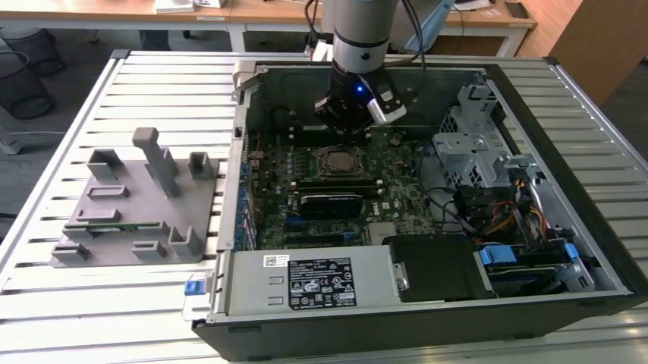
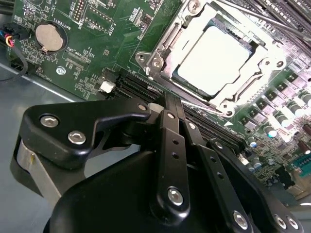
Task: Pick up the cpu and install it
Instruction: 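Install the first cpu locking lever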
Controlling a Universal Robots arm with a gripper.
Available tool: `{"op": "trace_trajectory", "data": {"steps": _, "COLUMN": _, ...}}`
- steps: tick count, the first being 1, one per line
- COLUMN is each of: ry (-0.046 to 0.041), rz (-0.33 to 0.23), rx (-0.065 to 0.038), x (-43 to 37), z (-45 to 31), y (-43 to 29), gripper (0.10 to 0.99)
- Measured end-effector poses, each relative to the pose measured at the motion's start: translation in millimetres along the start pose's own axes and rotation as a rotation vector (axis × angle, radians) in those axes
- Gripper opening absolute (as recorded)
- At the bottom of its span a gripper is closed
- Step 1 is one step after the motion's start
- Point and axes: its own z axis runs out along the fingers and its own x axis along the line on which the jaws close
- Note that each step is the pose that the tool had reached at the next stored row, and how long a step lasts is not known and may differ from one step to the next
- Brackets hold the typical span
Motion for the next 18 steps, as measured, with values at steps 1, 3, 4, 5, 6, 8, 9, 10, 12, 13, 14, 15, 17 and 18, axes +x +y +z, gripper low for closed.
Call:
{"op": "trace_trajectory", "data": {"steps": 1, "ry": 0.0000, "rz": 0.000, "rx": 0.000, "x": -0.1, "z": 1.1, "y": -0.1, "gripper": 0.106}}
{"op": "trace_trajectory", "data": {"steps": 3, "ry": 0.0000, "rz": 0.000, "rx": 0.001, "x": -0.2, "z": 3.2, "y": -0.3, "gripper": 0.106}}
{"op": "trace_trajectory", "data": {"steps": 4, "ry": 0.0000, "rz": 0.000, "rx": 0.002, "x": -0.2, "z": 4.2, "y": -0.3, "gripper": 0.106}}
{"op": "trace_trajectory", "data": {"steps": 5, "ry": 0.0000, "rz": 0.000, "rx": 0.002, "x": -0.3, "z": 4.9, "y": -0.4, "gripper": 0.106}}
{"op": "trace_trajectory", "data": {"steps": 6, "ry": 0.0001, "rz": 0.000, "rx": 0.003, "x": -0.5, "z": 5.3, "y": -0.4, "gripper": 0.106}}
{"op": "trace_trajectory", "data": {"steps": 8, "ry": 0.0002, "rz": 0.000, "rx": 0.003, "x": -0.9, "z": 5.8, "y": -0.5, "gripper": 0.106}}
{"op": "trace_trajectory", "data": {"steps": 9, "ry": 0.0002, "rz": 0.000, "rx": 0.003, "x": -1.2, "z": 5.9, "y": -0.5, "gripper": 0.106}}
{"op": "trace_trajectory", "data": {"steps": 10, "ry": 0.0002, "rz": 0.000, "rx": 0.004, "x": -1.3, "z": 6.0, "y": -0.6, "gripper": 0.106}}
{"op": "trace_trajectory", "data": {"steps": 12, "ry": 0.0000, "rz": 0.000, "rx": 0.007, "x": -1.5, "z": 6.1, "y": -0.5, "gripper": 0.106}}
{"op": "trace_trajectory", "data": {"steps": 13, "ry": 0.0003, "rz": 0.000, "rx": 0.012, "x": -1.6, "z": 6.1, "y": -0.5, "gripper": 0.106}}
{"op": "trace_trajectory", "data": {"steps": 14, "ry": 0.0006, "rz": 0.000, "rx": 0.020, "x": -1.6, "z": 6.1, "y": -0.5, "gripper": 0.106}}
{"op": "trace_trajectory", "data": {"steps": 15, "ry": 0.0009, "rz": 0.000, "rx": 0.029, "x": -1.6, "z": 6.1, "y": -0.5, "gripper": 0.106}}
{"op": "trace_trajectory", "data": {"steps": 17, "ry": 0.0013, "rz": -0.001, "rx": 0.045, "x": -1.6, "z": 6.3, "y": -0.4, "gripper": 0.106}}
{"op": "trace_trajectory", "data": {"steps": 18, "ry": 0.0014, "rz": -0.001, "rx": 0.052, "x": -1.6, "z": 6.5, "y": -0.3, "gripper": 0.106}}
